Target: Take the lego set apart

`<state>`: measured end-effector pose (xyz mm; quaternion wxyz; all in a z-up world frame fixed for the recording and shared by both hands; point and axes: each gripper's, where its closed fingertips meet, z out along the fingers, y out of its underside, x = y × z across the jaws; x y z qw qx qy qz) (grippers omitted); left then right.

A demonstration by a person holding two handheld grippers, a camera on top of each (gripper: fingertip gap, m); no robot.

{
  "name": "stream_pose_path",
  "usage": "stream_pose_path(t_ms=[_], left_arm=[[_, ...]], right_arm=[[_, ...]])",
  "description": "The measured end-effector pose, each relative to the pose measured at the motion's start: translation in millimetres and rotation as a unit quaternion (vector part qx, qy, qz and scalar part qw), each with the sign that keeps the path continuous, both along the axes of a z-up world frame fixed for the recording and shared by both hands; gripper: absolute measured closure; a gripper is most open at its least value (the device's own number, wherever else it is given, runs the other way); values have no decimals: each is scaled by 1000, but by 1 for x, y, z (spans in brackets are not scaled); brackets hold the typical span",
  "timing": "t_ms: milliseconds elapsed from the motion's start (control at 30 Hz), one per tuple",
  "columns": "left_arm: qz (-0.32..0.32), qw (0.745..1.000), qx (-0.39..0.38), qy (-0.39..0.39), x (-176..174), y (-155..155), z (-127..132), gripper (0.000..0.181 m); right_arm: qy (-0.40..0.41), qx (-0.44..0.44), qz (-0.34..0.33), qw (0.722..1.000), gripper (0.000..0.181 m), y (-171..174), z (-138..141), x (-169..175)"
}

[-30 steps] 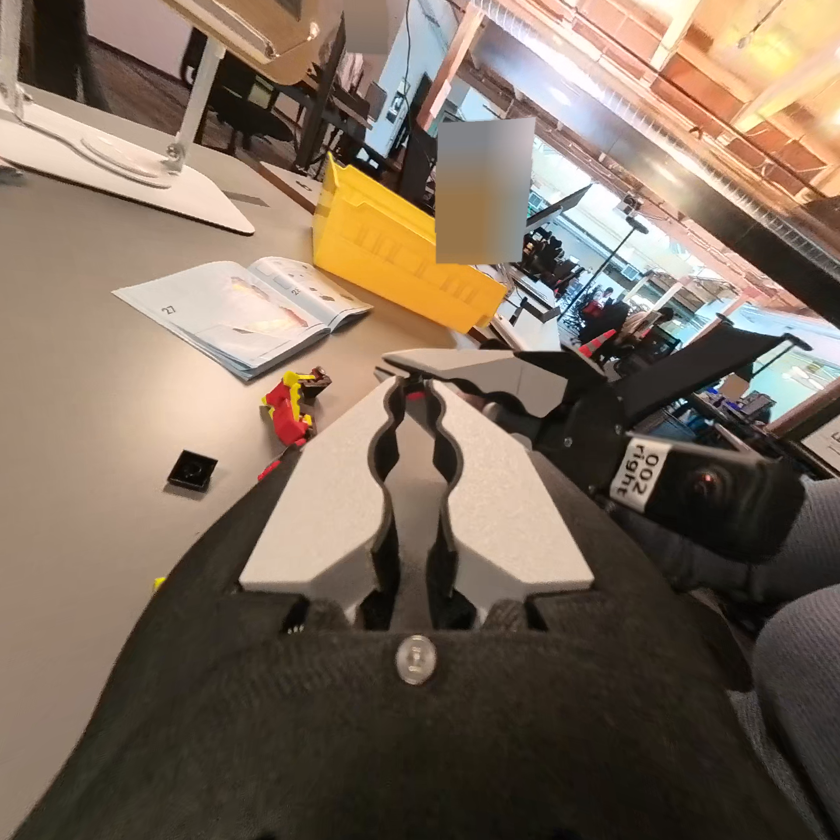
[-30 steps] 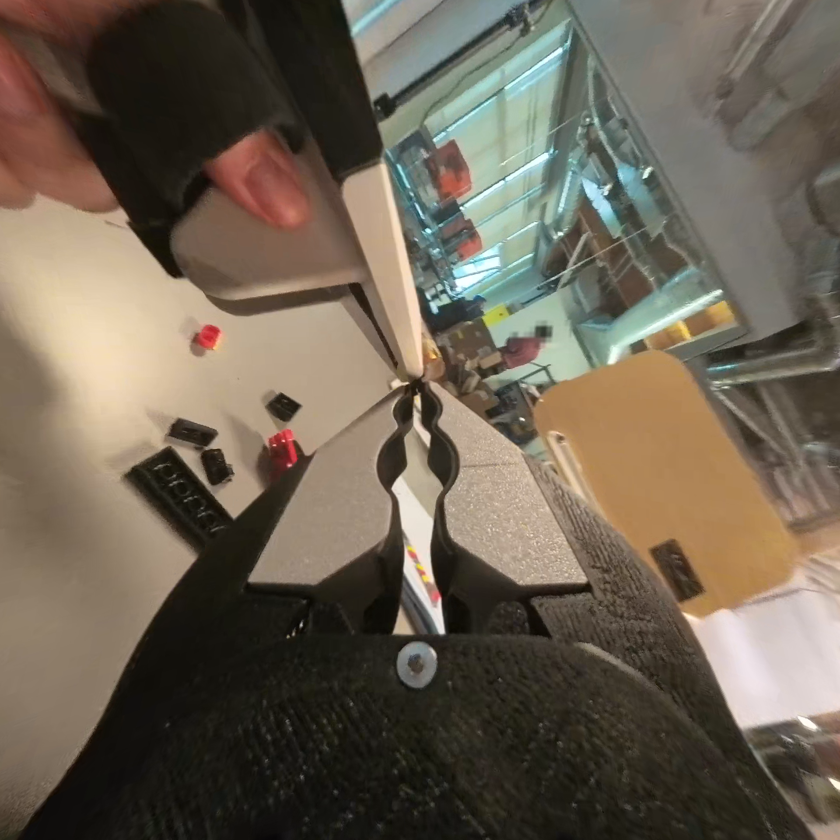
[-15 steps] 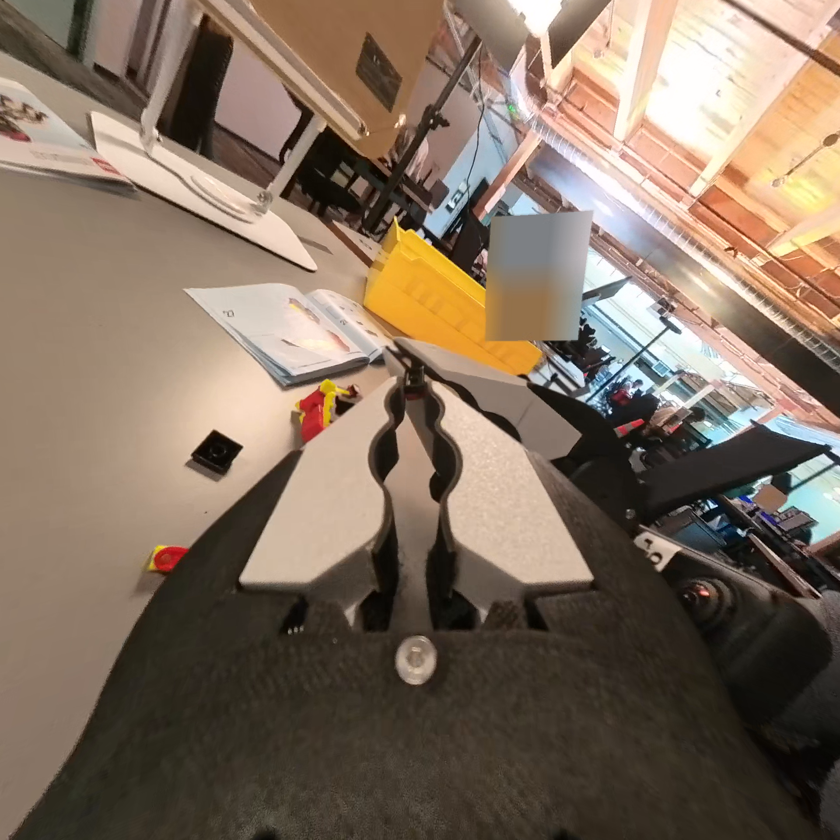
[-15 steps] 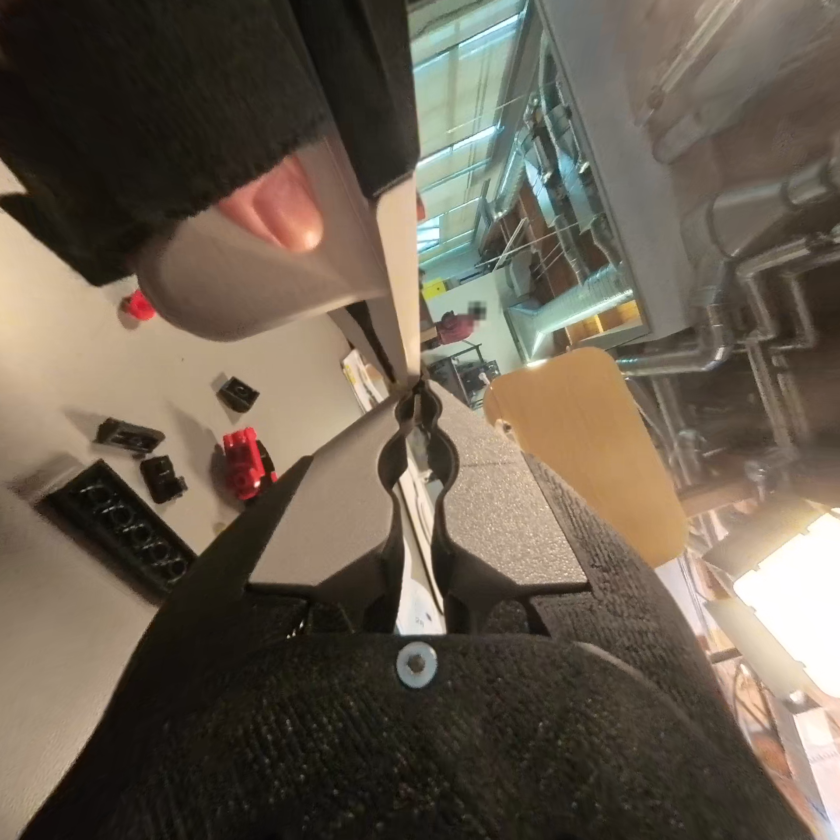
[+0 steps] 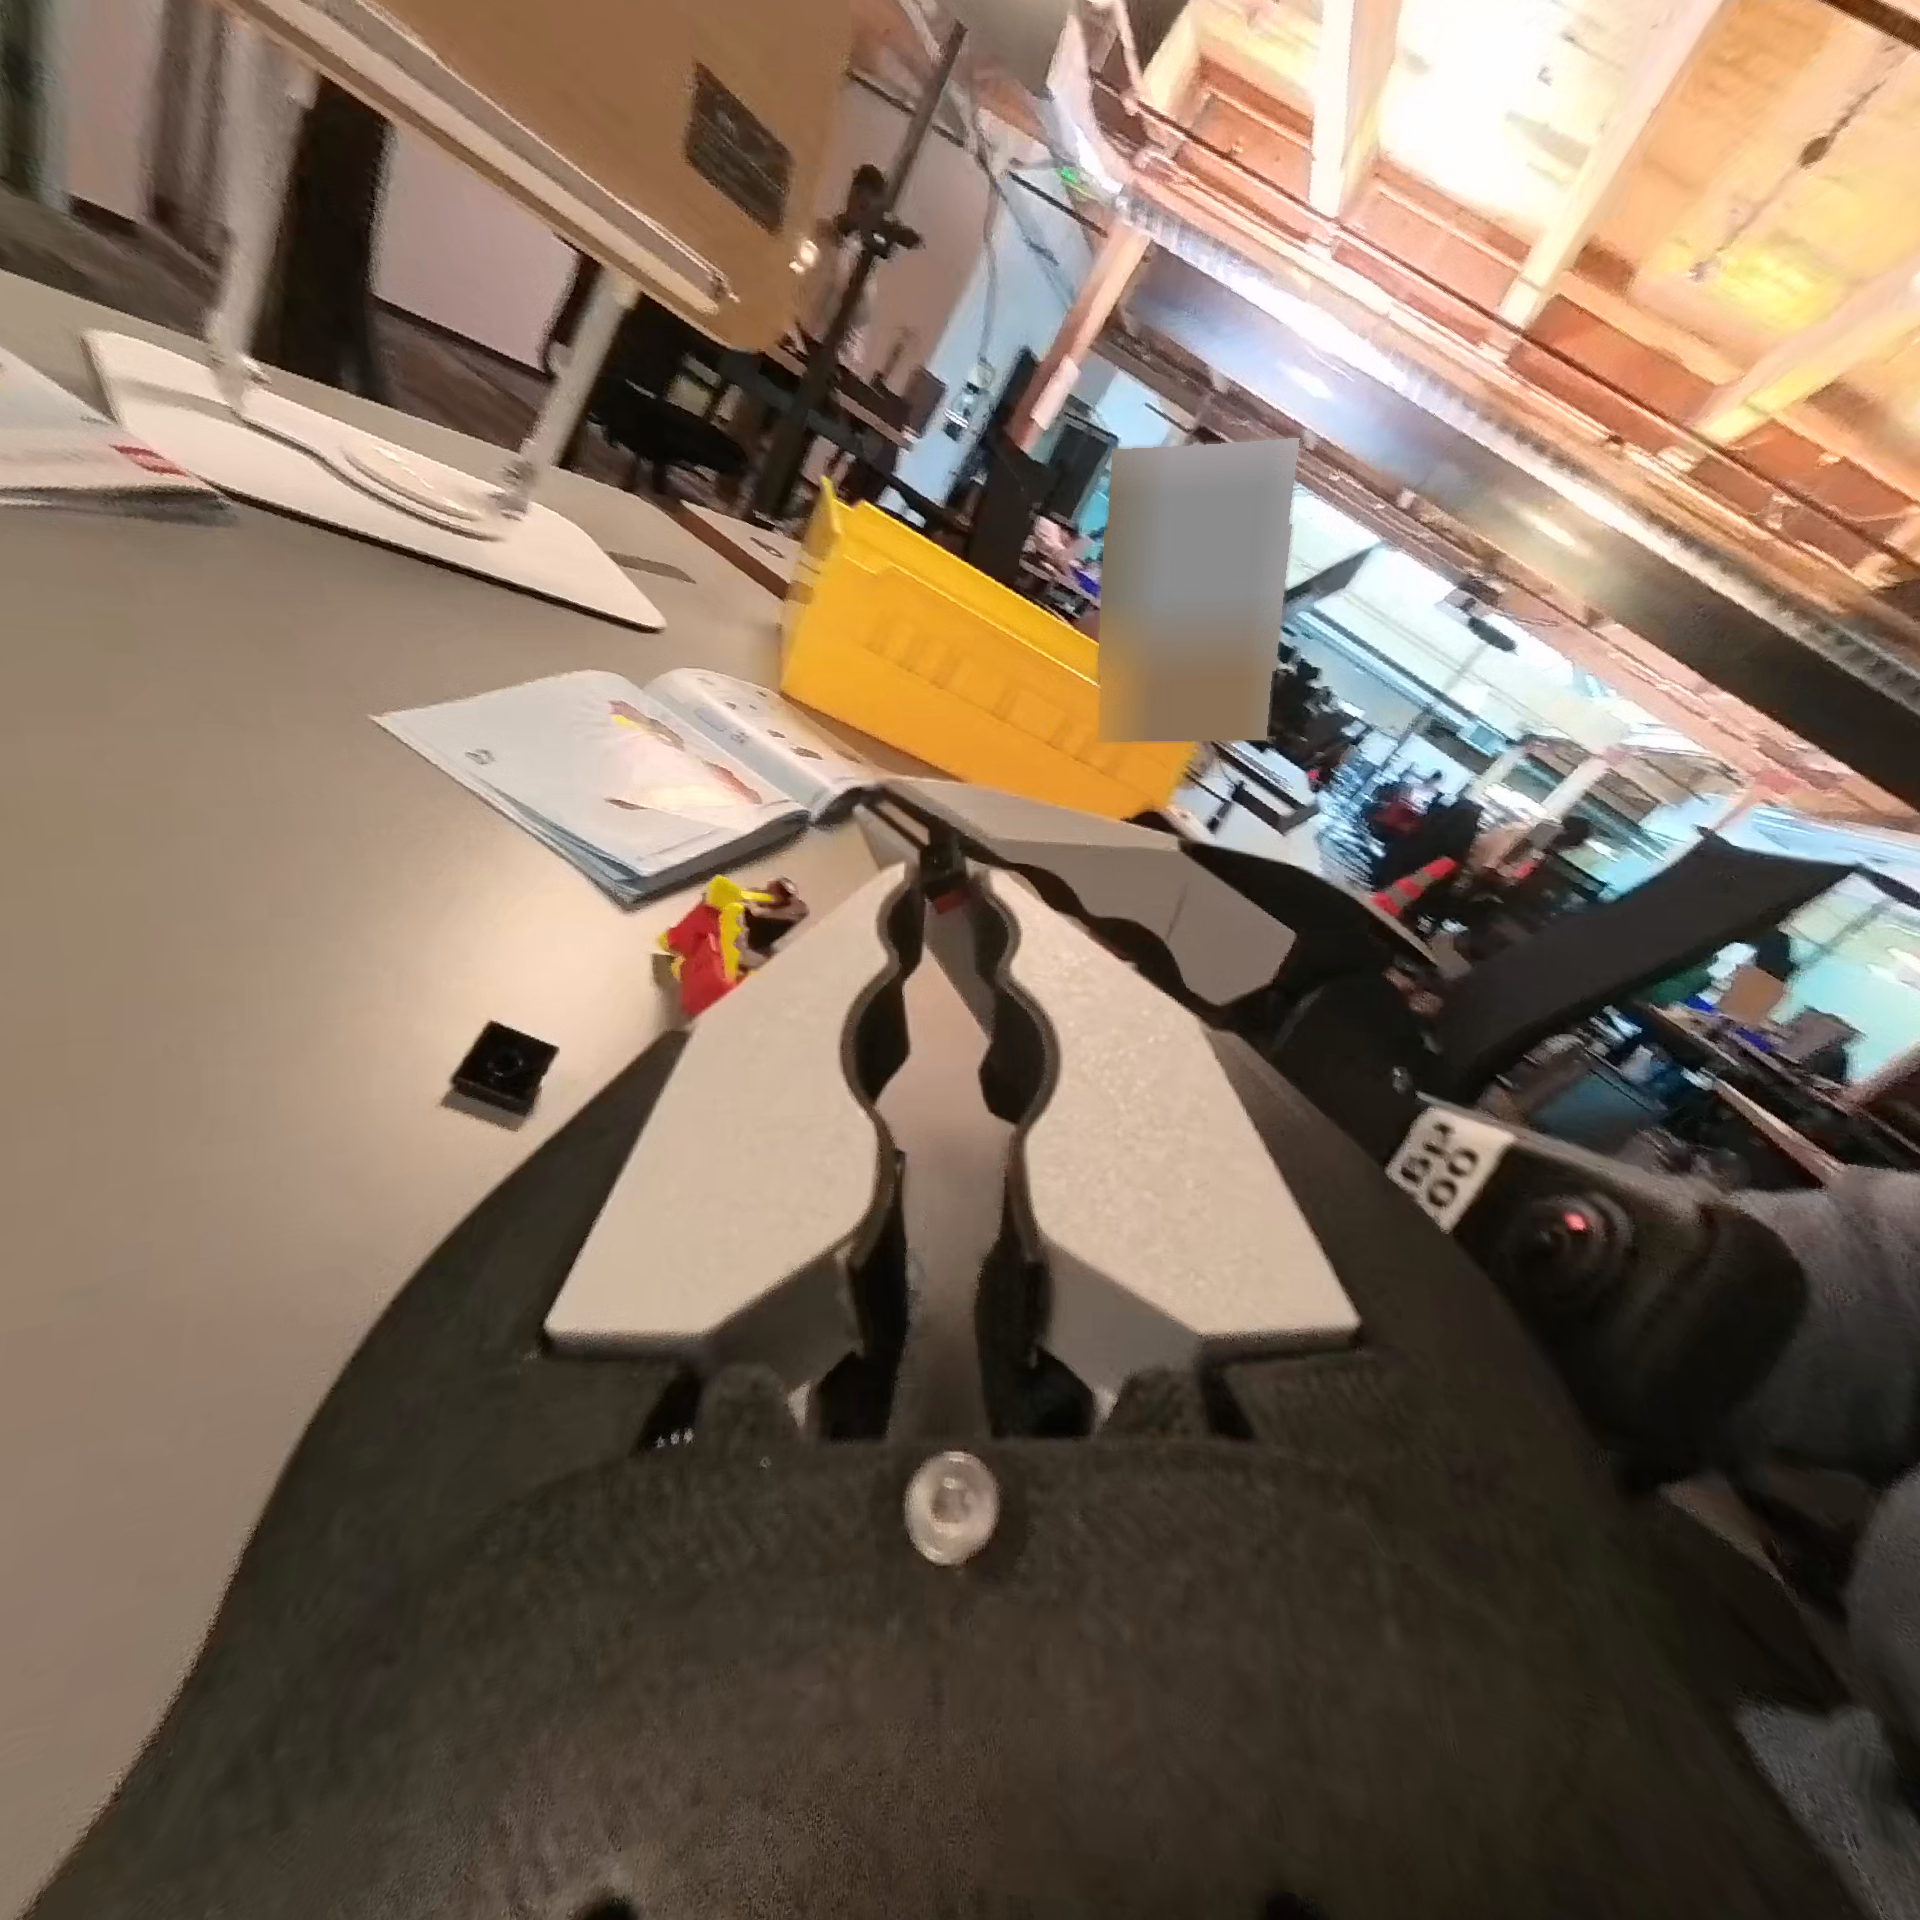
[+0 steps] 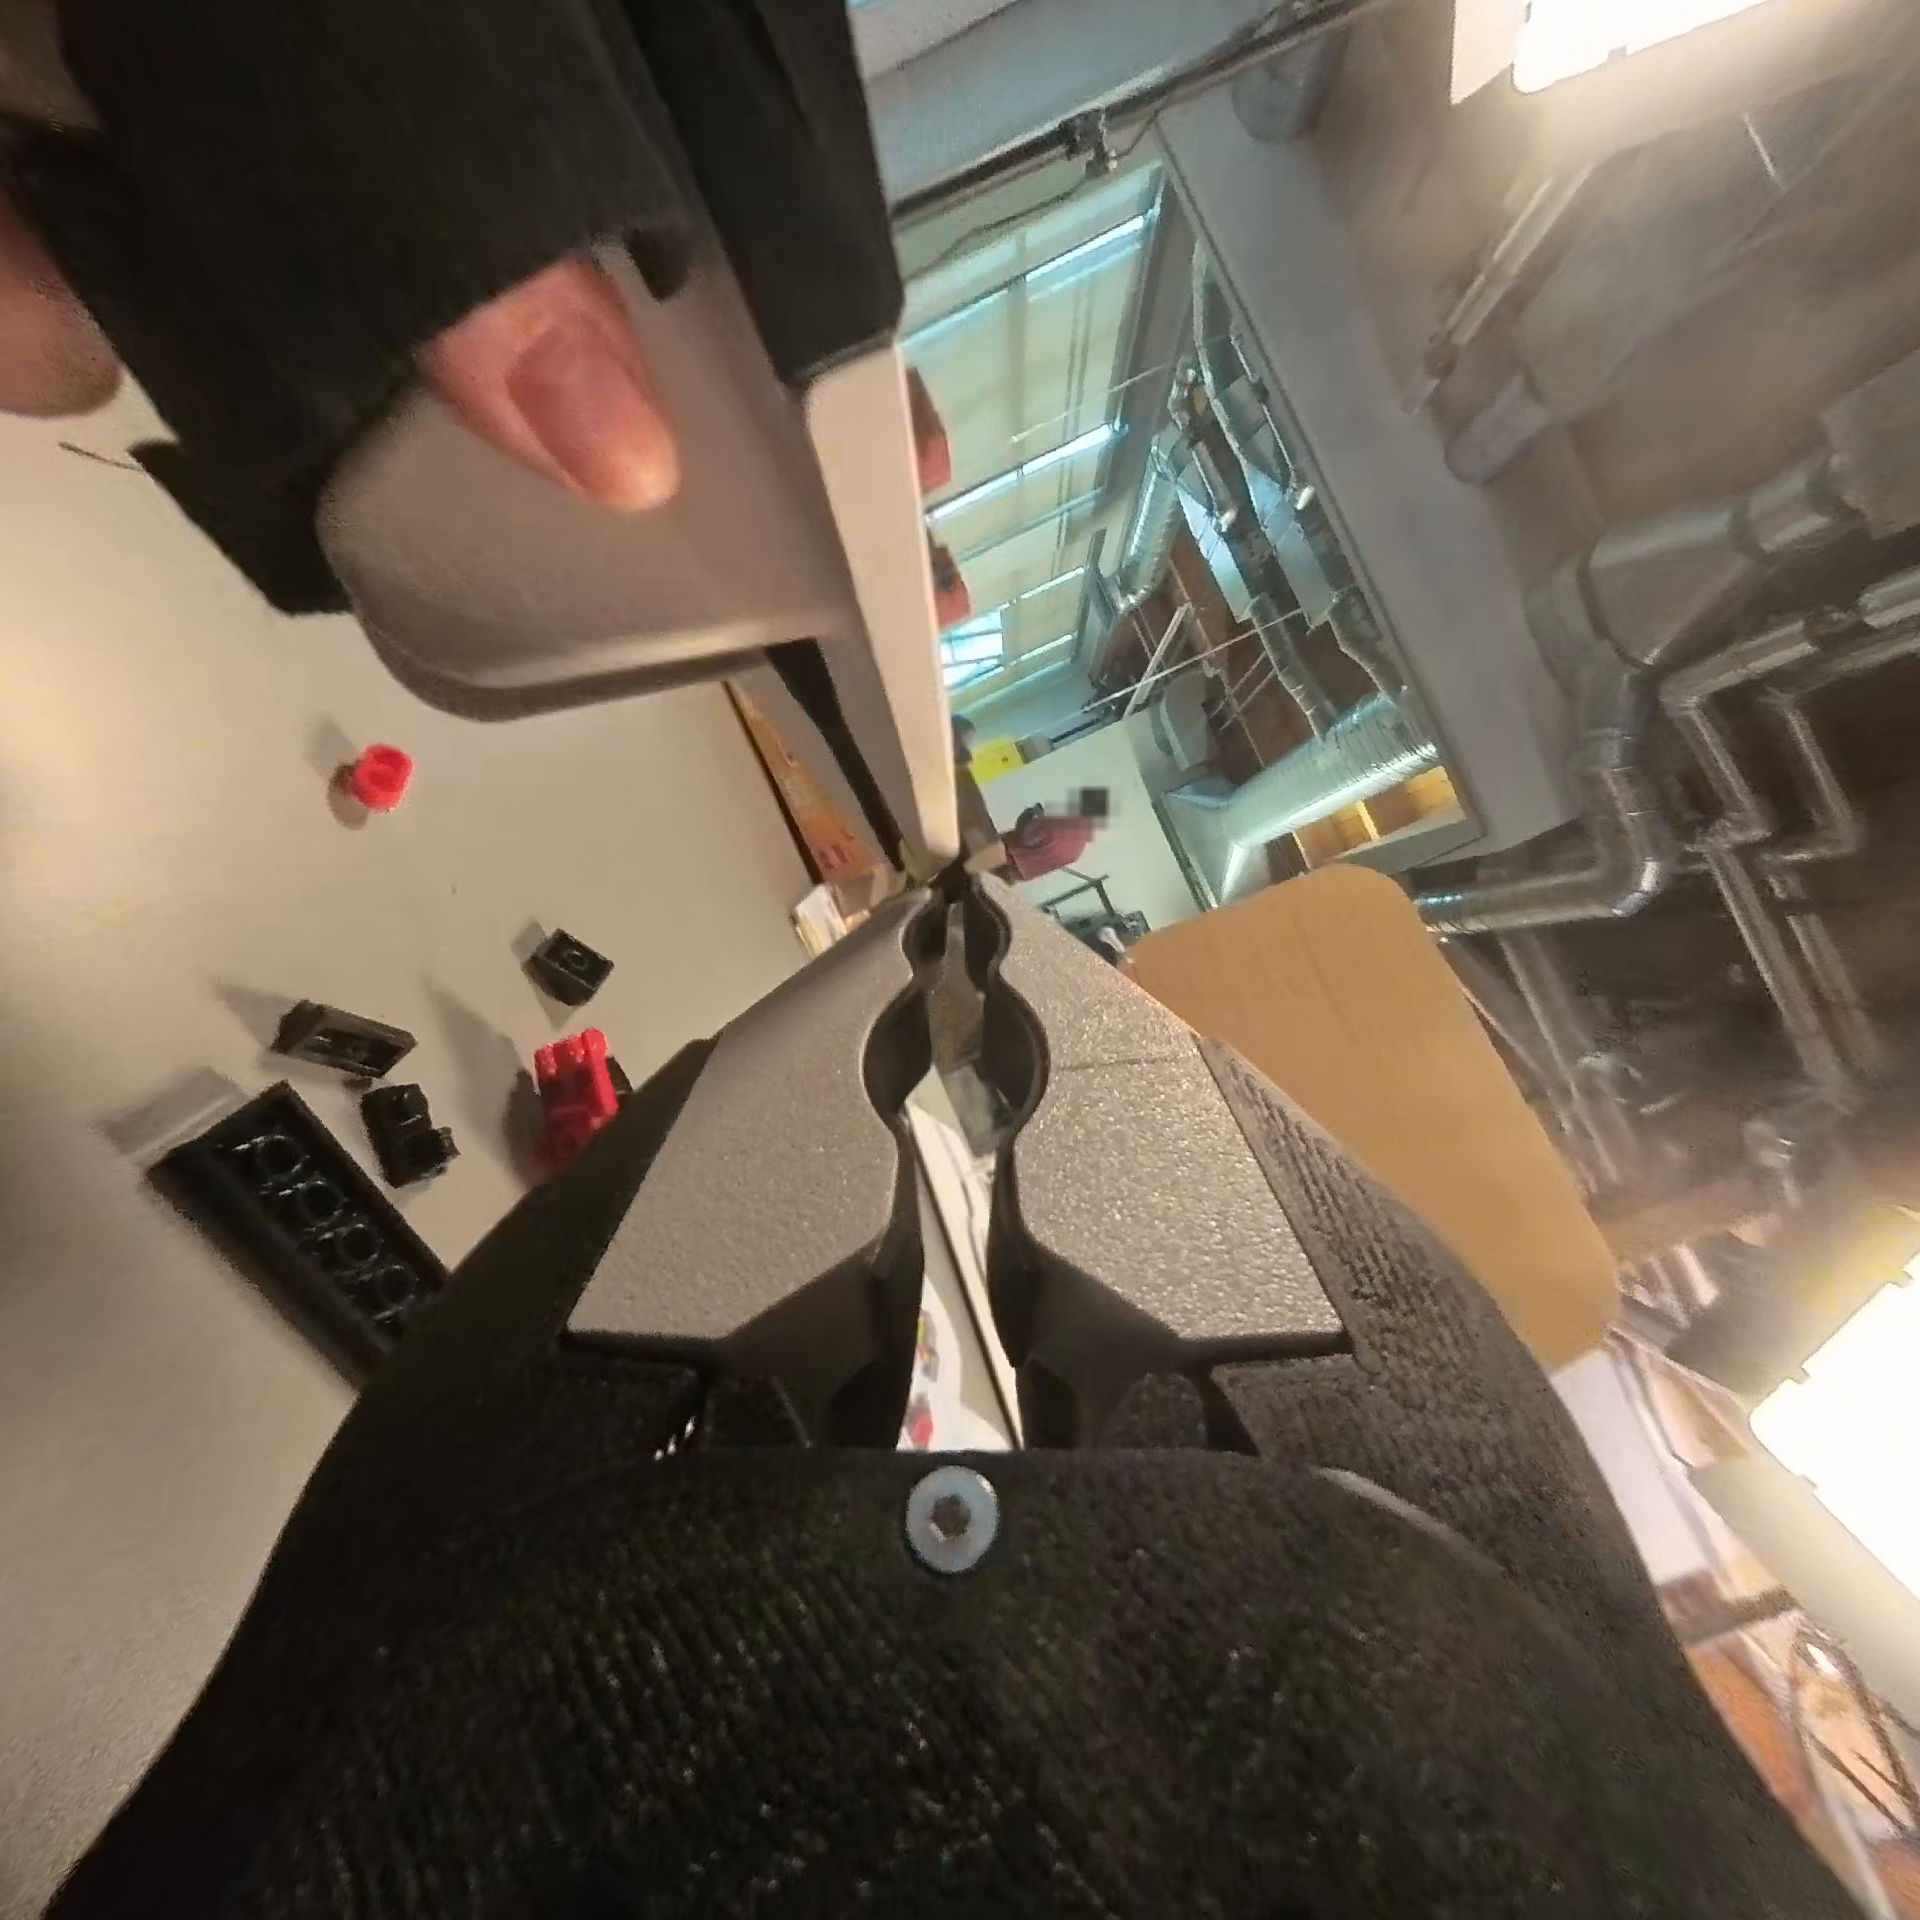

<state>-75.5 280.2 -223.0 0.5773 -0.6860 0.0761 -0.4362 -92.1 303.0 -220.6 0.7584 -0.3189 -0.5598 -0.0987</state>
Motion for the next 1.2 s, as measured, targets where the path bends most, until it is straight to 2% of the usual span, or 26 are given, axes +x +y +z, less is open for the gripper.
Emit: stream_pose_path(t_ms=[67, 133, 167, 233, 300, 367, 467, 533, 733, 967, 1033, 1133, 1200], left_arm=[[-42, 999, -6, 12, -1, -6, -3, 173], [-57, 998, -12, 36, -5, -9, -9, 174], [-48, 998, -14, 46, -10, -9, -12, 181], [-26, 999, -10, 46, -24, -11, -11, 181], [-2, 999, -5, 33, -37, -10, -8, 181], [2, 1000, -7, 28, -37, -8, -8, 181], [13, 997, -19, 76, -29, -1, -16, 181], [15, 996, -2, 87, -20, 0, -13, 181], [11, 1000, -27, -1, -7, 8, -8, 161], [-16, 992, -41, -117, -7, 9, 3, 161], [-17, 988, -53, -142, -7, 11, 2, 171], [-14, 988, -61, -144, -8, 12, 0, 174], [-3, 992, -66, -111, -9, 13, -5, 175]], right_arm=[[-3, -8, 19, 1000, 181, -4, -2, -2], [-13, -6, 14, 1000, 181, -3, -5, -3], [0, -11, -10, 1000, 181, 6, -1, 3], [41, -60, -27, 997, 181, 23, 5, 17], [39, -58, -27, 997, 181, 23, 4, 17], [16, -30, -26, 999, 181, 16, 1, 8], [2, -22, -37, 999, 181, 19, -3, 6], [-2, -16, -47, 999, 181, 22, -3, 7], [-38, 57, -73, 995, 181, 17, -4, 1], [-52, 92, -84, 991, 181, 14, -4, 0], [-53, 103, -86, 990, 181, 13, -3, -1], [-50, 104, -82, 990, 181, 12, -3, -1], [-56, 94, -75, 991, 161, 13, -7, -4]])
